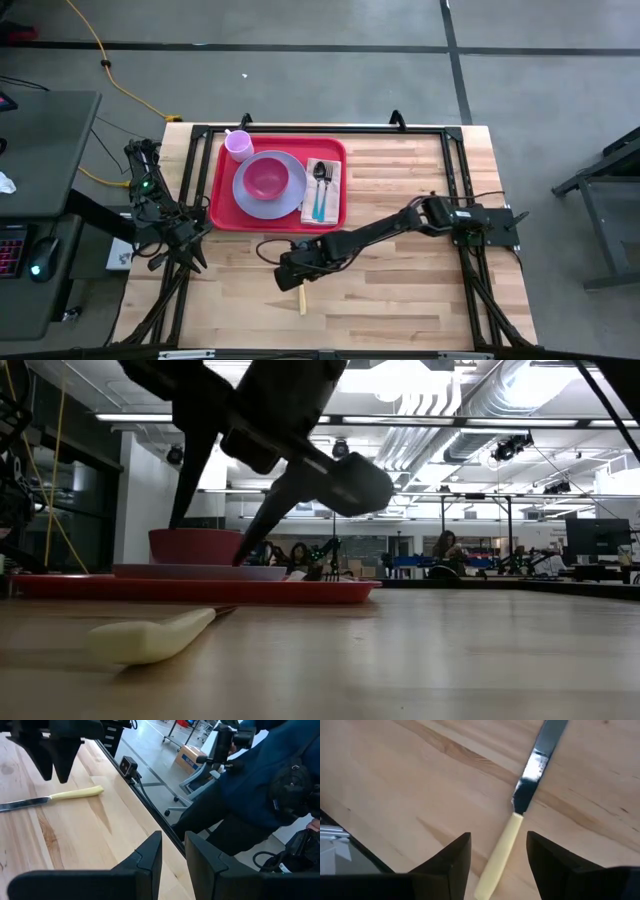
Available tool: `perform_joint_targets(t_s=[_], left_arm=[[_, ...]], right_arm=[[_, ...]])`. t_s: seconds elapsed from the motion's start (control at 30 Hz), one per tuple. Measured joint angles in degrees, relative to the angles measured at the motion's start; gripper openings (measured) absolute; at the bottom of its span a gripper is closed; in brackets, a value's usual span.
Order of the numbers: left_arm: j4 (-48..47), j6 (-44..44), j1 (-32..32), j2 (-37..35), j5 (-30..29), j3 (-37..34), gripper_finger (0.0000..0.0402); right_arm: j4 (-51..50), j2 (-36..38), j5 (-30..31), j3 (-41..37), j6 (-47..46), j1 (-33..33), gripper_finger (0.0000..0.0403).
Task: Set up tray
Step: Put the yellow knife on top of the brown napkin on the left side of the blue fork on the red tray
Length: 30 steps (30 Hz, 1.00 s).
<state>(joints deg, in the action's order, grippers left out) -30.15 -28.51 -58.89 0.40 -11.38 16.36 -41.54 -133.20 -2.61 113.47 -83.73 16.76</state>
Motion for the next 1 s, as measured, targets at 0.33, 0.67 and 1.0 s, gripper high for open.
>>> perform_joint_targets(t_s=[0.33, 0.67, 1.0], left_arm=[[-0.02, -0.02, 0.0, 0.0, 0.0, 0.0, 0.0115], [-0.02, 0.92, 0.0, 0.0, -0.31, 0.0, 0.0115], [0.3, 1.01, 0.0, -0.02, -0.4, 0.0, 0.0115]], right_arm=[[0.83, -2.42, -3.89, 0.04, 2.72, -1.05, 0.0166], [1.34, -3.59, -6.48, 0.04, 3.83, -1.19, 0.0165], [0.79, -4.03, -6.97, 0.05, 4.7, -1.85, 0.0166]])
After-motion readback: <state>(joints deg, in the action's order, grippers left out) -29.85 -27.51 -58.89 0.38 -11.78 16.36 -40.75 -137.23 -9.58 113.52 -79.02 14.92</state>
